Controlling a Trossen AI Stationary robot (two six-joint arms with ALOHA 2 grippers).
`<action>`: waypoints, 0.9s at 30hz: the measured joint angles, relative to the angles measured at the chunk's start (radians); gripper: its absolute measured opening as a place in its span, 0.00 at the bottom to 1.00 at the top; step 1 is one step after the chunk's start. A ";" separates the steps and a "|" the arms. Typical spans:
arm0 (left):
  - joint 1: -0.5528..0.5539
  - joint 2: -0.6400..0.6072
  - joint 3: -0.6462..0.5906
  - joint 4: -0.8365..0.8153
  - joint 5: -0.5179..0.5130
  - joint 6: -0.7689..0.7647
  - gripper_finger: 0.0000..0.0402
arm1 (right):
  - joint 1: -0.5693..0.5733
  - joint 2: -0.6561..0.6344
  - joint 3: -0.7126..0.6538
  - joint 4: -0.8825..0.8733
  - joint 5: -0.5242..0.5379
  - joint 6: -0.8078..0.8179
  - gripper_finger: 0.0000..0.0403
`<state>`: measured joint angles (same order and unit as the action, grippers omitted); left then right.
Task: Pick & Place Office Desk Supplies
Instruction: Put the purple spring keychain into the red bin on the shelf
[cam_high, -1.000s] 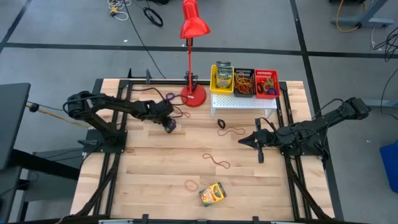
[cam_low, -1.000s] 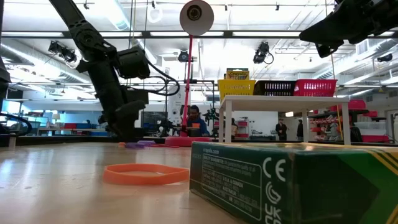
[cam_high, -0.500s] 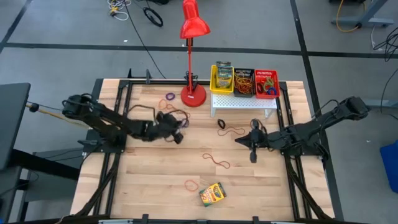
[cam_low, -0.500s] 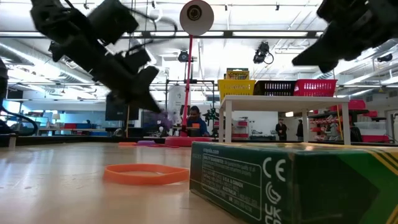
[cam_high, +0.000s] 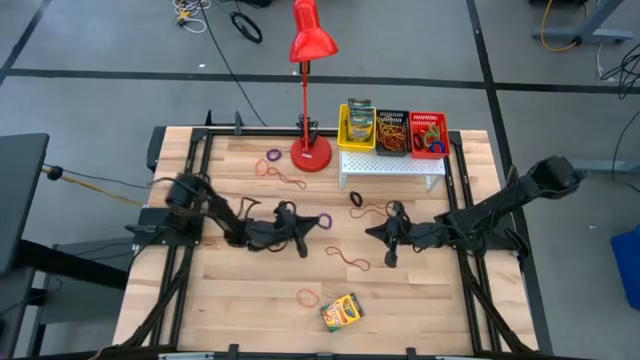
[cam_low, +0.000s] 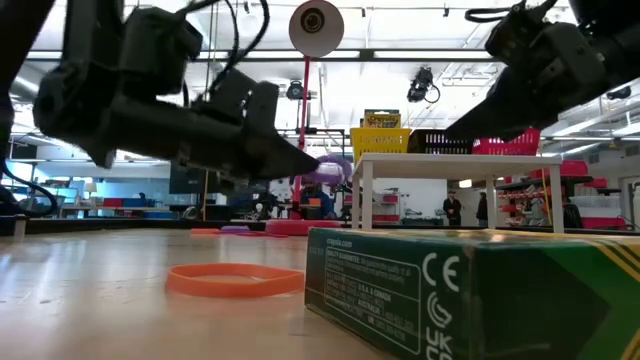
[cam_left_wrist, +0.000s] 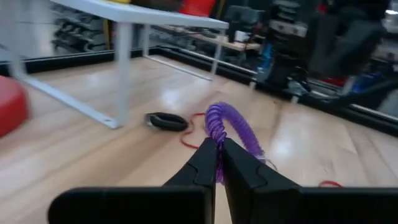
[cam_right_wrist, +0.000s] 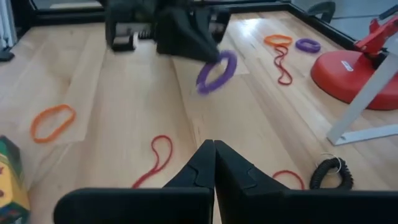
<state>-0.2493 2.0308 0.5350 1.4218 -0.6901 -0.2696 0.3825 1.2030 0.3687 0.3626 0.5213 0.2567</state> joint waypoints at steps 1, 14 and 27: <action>0.000 0.023 0.014 0.015 0.021 0.013 0.04 | -0.001 0.000 0.000 0.008 0.000 0.003 0.01; 0.000 0.081 0.208 -0.003 0.179 0.196 0.04 | -0.047 0.096 0.000 0.156 -0.027 0.131 0.17; 0.000 0.081 0.235 -0.075 0.149 0.254 0.04 | -0.047 0.119 0.000 0.231 -0.035 0.165 0.50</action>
<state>-0.2493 2.1120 0.7696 1.3473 -0.5407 -0.0153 0.3354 1.3216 0.3691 0.5936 0.4859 0.4215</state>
